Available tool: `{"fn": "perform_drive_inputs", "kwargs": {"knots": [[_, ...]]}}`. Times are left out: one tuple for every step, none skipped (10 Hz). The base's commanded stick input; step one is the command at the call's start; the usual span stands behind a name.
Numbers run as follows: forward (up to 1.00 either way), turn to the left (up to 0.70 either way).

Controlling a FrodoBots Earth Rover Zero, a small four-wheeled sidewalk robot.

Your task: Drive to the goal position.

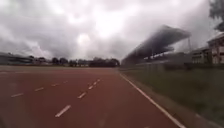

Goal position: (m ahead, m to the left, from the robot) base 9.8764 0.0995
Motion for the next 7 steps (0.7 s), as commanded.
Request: {"fn": "perform_drive_inputs", "kwargs": {"knots": [[0.7, 0.0], [0.7, 0.0], [0.7, 0.0], [0.7, -0.25], [0.7, -0.16], [0.7, -0.08], [0.7, -0.04]]}}
